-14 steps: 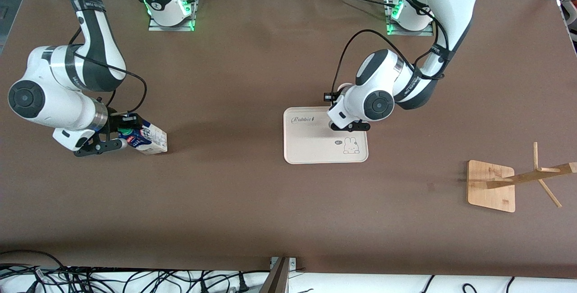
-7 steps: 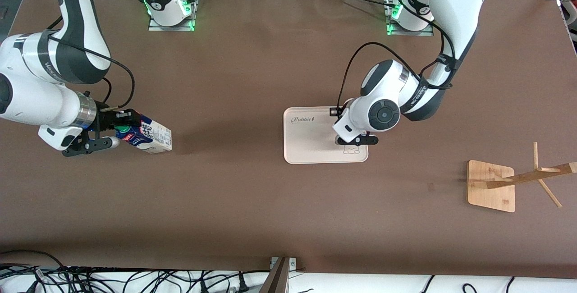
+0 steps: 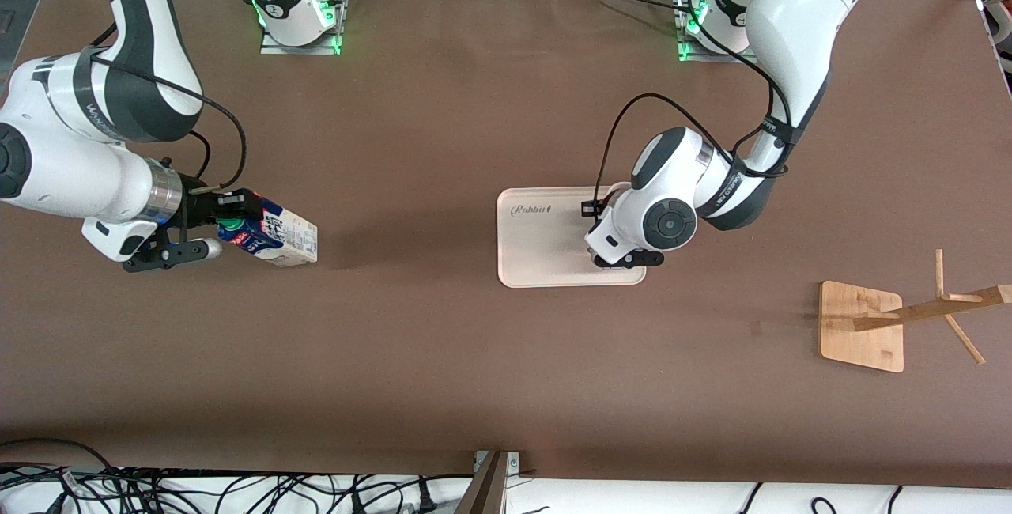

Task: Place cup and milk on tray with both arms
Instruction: 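Lower the mug onto the tray while the right gripper lifts the carton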

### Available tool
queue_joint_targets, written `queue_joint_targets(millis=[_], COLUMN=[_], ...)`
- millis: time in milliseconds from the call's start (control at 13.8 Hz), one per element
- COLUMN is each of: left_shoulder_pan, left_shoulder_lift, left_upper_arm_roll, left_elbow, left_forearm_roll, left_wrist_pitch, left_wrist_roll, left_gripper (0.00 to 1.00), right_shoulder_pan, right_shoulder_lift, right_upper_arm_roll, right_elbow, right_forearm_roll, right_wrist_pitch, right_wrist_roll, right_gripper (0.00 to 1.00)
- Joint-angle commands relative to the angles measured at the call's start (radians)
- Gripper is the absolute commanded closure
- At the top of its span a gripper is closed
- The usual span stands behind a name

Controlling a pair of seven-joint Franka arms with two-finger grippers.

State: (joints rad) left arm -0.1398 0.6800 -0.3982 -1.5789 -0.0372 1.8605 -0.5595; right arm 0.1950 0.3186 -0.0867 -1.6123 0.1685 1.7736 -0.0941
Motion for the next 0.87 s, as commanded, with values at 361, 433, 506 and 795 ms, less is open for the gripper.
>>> queue_joint_targets(millis=[361,433,506,795], left_shoulder_pan=[-0.009,-0.012,-0.014,0.000], left_shoulder_lift=[0.033,0.032,0.030,0.021], left_upper_arm_roll=[0.002,0.002,0.002,-0.001], left_elbow=[0.034,0.031,0.033,0.037], left_forearm_roll=[0.052,0.056,0.056,0.054], left_wrist_pitch=[-0.032,-0.034,-0.040,-0.047], left_wrist_roll=[-0.082,-0.085,-0.085,-0.086], left_gripper=[0.33,0.00,0.00,0.00], right_shoulder_pan=[0.058,0.063,0.064,0.073], right_shoulder_lift=[0.003,0.005,0.005,0.007], right_upper_arm_roll=[0.002,0.002,0.002,0.002], right_elbow=[0.028,0.028,0.029,0.029], right_forearm_roll=[0.014,0.014,0.014,0.014], right_wrist_pitch=[-0.025,-0.025,-0.025,-0.023], right_wrist_roll=[0.123,0.125,0.128,0.142], right_gripper=[0.46,0.46,0.46,0.46])
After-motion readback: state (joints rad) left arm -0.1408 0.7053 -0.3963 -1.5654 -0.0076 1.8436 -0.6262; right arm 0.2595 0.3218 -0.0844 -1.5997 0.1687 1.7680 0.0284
